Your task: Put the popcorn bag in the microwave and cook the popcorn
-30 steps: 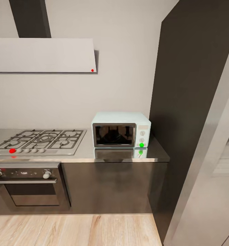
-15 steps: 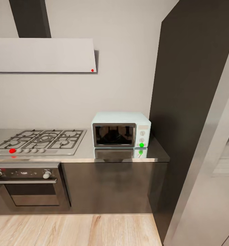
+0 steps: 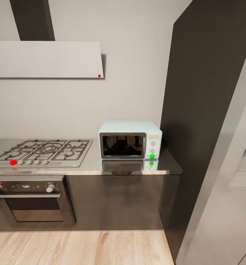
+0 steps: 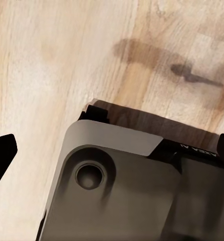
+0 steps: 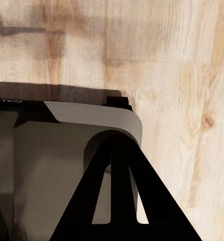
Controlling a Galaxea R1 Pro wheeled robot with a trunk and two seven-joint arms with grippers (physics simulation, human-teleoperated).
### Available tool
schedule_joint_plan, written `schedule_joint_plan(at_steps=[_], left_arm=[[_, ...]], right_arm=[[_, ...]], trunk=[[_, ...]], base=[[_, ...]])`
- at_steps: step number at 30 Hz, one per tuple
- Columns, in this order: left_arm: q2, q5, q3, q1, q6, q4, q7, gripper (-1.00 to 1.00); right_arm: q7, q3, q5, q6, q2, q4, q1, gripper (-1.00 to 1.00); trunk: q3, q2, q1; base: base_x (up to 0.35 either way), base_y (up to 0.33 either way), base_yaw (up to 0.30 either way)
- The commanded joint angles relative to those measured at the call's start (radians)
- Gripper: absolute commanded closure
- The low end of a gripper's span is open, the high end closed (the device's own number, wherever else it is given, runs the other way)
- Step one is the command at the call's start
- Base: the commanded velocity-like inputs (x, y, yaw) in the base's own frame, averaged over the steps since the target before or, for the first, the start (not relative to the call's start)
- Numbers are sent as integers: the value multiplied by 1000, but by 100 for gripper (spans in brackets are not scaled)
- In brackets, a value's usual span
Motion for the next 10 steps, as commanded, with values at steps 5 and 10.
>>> schedule_joint_plan(at_steps=[5,10], left_arm=[[0,8,-8,0,2,-1,3,-100],[1,8,-10,0,2,-1,3,-100]], right_arm=[[-2,-1,6,-5,0,3,-1,100],[-2,-1,6,-5,0,3,-1,100]], trunk=[[-1,-1,0],[-1,-1,0]], base=[[0,0,0],[0,0,0]])
